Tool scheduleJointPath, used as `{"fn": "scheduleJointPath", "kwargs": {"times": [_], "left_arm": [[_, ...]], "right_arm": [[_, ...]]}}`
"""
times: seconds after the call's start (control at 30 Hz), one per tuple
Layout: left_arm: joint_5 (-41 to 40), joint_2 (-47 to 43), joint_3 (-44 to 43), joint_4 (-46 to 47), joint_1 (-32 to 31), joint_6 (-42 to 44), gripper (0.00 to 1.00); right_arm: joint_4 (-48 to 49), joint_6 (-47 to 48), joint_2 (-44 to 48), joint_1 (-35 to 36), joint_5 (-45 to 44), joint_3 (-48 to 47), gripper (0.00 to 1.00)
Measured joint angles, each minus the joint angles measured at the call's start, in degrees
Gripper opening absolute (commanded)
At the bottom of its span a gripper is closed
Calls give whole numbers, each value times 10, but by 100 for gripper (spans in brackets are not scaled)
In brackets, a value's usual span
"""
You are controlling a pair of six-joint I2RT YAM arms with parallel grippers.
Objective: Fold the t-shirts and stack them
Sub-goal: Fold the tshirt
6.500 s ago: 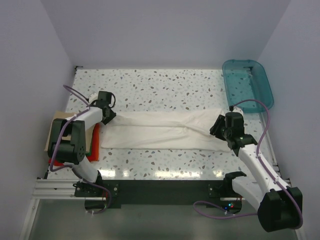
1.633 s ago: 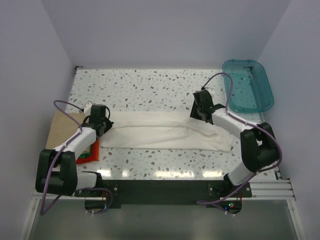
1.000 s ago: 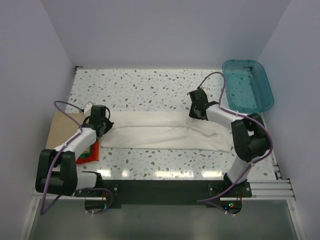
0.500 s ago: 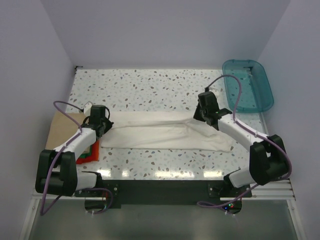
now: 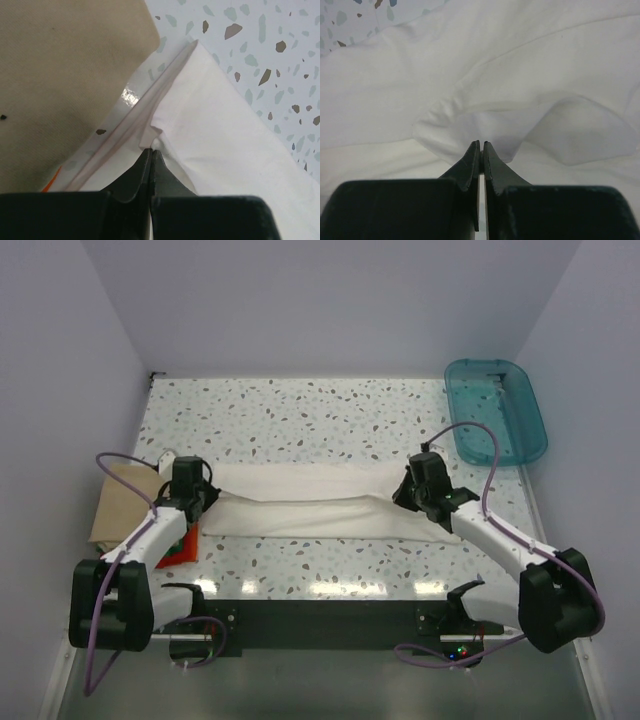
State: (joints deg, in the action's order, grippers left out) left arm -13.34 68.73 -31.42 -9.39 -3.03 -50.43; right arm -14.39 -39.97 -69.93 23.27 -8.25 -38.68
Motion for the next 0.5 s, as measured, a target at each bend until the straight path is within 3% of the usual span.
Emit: {"fn": "scheduleJointPath", "kwargs": {"times": [0.27, 0.5], "left_arm": [[4, -30, 42, 3, 8, -10, 0], [14, -57, 79, 16, 11, -20, 34]], "right_arm": [[25, -27, 15, 10, 26, 34, 0], [39, -45, 14, 22, 48, 44, 8]]}}
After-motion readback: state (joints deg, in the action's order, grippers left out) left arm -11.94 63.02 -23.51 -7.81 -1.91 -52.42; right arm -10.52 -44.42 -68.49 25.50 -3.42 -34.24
